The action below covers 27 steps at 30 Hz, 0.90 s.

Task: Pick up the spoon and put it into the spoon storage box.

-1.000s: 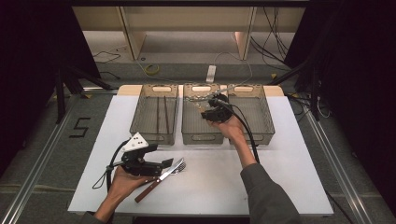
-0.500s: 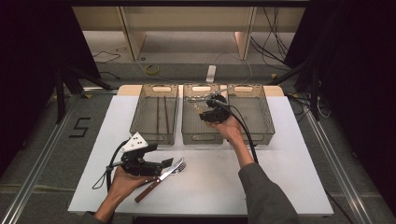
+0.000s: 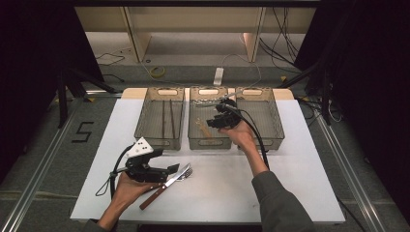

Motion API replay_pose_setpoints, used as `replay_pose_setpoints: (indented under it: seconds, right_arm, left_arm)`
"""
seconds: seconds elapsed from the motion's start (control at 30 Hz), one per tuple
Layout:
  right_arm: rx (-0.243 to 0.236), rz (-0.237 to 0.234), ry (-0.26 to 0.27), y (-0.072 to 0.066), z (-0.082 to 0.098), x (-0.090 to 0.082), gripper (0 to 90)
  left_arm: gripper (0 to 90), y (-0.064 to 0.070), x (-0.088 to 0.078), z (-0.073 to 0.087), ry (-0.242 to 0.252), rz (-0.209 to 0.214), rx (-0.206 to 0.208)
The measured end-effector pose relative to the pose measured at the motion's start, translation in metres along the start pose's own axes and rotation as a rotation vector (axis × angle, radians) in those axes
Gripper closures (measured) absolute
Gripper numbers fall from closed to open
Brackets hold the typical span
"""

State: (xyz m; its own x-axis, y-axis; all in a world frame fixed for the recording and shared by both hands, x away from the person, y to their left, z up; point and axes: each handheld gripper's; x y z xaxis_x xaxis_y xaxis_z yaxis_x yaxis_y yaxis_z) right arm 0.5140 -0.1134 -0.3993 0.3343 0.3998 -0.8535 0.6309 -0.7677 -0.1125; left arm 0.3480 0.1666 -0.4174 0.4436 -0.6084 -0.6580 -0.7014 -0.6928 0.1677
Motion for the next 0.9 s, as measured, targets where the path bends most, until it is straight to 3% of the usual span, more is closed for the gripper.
replay_pose_setpoints:
  seconds: [0.17,0.23,0.47,0.67,0.8,0.9]
  right_arm:
    - [-0.037,0.015,0.017,-0.004,0.006,-0.016,46.4]
    - [-0.052,-0.004,0.031,-0.007,0.011,-0.024,42.0]
    - [-0.103,-0.022,0.097,-0.018,0.048,-0.053,38.4]
    - [-0.09,-0.035,0.132,-0.018,0.087,-0.065,37.5]
    - [-0.063,-0.046,0.166,-0.017,0.106,-0.071,35.9]
    - [-0.074,-0.058,0.189,-0.016,0.118,-0.074,34.2]
  left_arm:
    - [15.2,0.0,0.001,0.0,-0.003,-0.005,-0.002]
    - [15.3,-0.001,0.001,0.0,-0.017,-0.011,0.001]
    - [15.2,-0.001,0.004,0.001,-0.048,-0.027,0.0]
    - [15.3,0.0,0.006,0.001,-0.062,-0.031,0.001]
    - [15.3,-0.002,0.006,0.001,-0.072,-0.037,-0.001]
    - [15.3,-0.002,0.007,0.002,-0.081,-0.038,-0.007]
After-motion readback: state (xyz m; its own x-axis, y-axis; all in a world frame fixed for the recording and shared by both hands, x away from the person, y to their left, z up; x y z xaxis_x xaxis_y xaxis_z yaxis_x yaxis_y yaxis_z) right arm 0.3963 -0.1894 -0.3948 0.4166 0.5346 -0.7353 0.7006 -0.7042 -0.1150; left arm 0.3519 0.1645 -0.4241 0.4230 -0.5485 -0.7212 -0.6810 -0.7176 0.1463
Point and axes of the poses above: each handheld gripper's, and its own axes: x roughly forward along the jaws, z roughly out of its underside, y roughly to its right, and after that the axes turned 12 degrees about -y, right-handed
